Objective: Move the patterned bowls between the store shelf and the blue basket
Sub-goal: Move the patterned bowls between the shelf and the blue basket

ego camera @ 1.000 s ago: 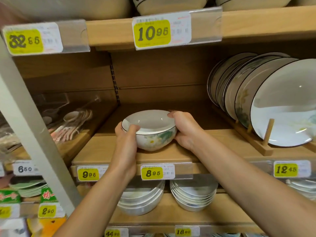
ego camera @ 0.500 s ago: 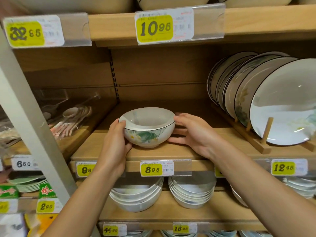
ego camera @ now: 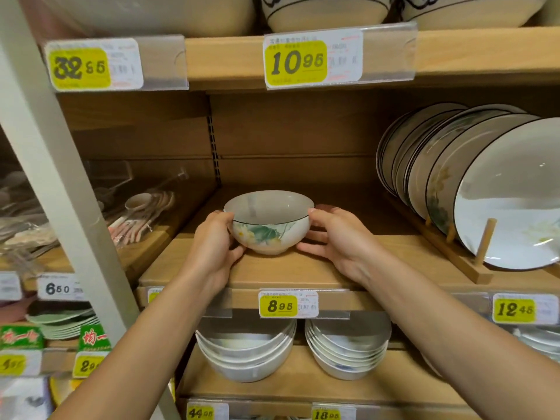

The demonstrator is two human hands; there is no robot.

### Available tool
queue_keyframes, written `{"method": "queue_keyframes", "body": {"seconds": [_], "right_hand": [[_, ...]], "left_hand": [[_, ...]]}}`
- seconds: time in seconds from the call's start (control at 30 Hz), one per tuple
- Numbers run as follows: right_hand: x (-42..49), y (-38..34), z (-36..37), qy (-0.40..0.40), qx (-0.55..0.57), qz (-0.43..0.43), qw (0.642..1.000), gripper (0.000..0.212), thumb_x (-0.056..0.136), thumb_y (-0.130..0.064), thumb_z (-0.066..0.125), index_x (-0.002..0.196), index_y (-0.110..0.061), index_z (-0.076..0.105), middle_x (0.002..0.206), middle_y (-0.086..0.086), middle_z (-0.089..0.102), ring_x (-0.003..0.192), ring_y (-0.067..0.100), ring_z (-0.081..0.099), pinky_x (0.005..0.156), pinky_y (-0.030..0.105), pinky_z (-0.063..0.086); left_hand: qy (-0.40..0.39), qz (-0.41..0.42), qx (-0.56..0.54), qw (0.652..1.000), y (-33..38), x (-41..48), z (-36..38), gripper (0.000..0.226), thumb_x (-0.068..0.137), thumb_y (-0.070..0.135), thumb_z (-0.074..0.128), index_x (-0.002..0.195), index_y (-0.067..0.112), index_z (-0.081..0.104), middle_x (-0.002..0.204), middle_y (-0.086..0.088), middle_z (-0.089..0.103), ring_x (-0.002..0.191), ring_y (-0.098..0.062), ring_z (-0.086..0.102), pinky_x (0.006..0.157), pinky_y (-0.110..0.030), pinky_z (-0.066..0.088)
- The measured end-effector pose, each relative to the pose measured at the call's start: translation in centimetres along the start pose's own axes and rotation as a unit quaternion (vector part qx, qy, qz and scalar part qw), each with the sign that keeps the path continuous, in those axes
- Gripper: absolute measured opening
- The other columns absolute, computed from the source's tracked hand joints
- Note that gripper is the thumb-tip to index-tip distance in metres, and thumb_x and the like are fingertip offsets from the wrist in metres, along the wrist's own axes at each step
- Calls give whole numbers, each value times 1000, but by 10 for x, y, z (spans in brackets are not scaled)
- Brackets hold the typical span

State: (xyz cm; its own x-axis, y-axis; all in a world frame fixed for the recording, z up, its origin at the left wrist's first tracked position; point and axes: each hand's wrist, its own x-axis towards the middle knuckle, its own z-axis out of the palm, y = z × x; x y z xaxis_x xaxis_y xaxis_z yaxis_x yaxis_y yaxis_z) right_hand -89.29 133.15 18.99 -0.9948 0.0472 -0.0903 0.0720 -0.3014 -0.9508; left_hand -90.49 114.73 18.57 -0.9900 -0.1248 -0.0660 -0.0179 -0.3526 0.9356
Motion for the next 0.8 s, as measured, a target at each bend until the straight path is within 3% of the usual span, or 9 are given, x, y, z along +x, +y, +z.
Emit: {"method": "queue_keyframes", "body": {"seconds": [0.13,0.2,0.27,0.37,0.47,0.67,0.8], "right_hand": [[35,-7,14,16,6,31,999,35,95,-9,53,130,-12,49,127,13,57,111,30,60,79,42,58],[53,-11,22,29,7,46,999,31,94,-8,56,124,-12,51,127,14,56,110,31,59,78,45,58],[68,-15,31,38,-33,47,998,19,95,-11,56,113,-14,52,126,14,56,107,30,58,78,43,57],[92,-17,40,55,-65,31,996,18,98,-15,51,116,-16,52,127,13,55,112,30,57,77,39,56],[114,-16,42,67,-67,14,995,31,99,-14,46,130,-14,49,130,14,54,117,31,55,87,41,55],[150,-10,46,108,-48,-16,993,33,101,-24,43,131,-11,50,129,13,57,113,28,58,91,42,54],[176,-1,49,121,-76,-34,989,39,101,-34,44,131,-12,52,127,12,58,110,26,59,88,37,56]], "left_hand": [[60,-18,8,998,3,32,12,29,99,21,42,126,17,54,111,-5,65,100,-18,62,96,-40,50],[85,-19,7,996,6,49,14,25,100,20,39,120,20,54,107,-4,63,95,-17,61,89,-38,53],[87,-26,28,995,11,66,15,29,102,20,37,128,19,50,112,-5,57,99,-21,58,82,-40,53],[68,-40,84,993,20,89,17,33,103,20,34,134,18,47,120,-9,52,99,-26,53,78,-46,53],[43,-33,122,991,21,109,21,34,104,21,33,135,17,46,124,-11,53,101,-26,54,78,-43,55],[-18,-10,84,996,7,144,24,30,103,29,37,130,21,49,128,-9,55,108,-24,56,86,-41,56],[-66,18,100,993,-1,158,22,28,104,34,34,128,31,48,130,-3,55,107,-18,57,76,-34,55]]}}
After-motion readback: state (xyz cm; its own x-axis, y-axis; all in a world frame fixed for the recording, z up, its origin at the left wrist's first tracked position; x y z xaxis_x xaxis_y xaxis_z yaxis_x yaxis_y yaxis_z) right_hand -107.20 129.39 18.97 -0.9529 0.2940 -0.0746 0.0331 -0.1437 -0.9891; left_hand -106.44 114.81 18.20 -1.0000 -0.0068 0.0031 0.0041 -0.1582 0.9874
